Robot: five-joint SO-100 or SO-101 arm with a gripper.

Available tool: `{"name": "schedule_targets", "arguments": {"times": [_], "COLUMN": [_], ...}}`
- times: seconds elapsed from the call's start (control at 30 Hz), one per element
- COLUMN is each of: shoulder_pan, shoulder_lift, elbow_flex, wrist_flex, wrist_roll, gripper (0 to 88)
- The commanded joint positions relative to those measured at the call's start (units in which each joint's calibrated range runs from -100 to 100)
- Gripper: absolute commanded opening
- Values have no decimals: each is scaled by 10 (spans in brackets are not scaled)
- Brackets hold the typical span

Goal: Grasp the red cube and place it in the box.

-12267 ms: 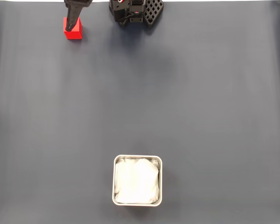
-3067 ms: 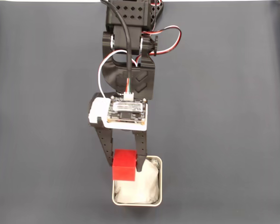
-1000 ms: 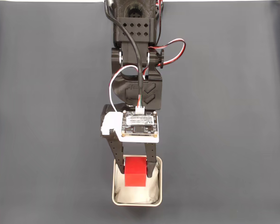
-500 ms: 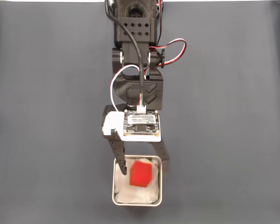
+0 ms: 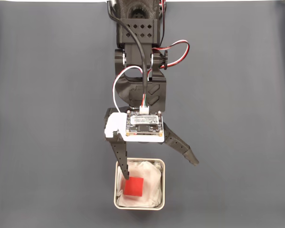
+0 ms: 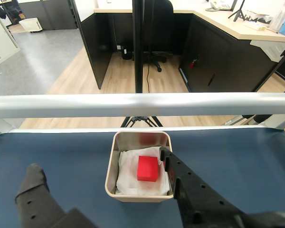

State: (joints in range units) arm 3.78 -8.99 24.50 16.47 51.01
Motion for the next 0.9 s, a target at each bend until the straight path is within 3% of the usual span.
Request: {"name": "schedule_targets", "arguments": {"times": [0.0,0.87], "shoulder_pan": [-4,-6], "shoulder_lift": [-18,-35], "elbow_flex": [-2,22], "wrist_flex": [-14,-20], "wrist_roll": [0,-2], "gripper": [527,522]}}
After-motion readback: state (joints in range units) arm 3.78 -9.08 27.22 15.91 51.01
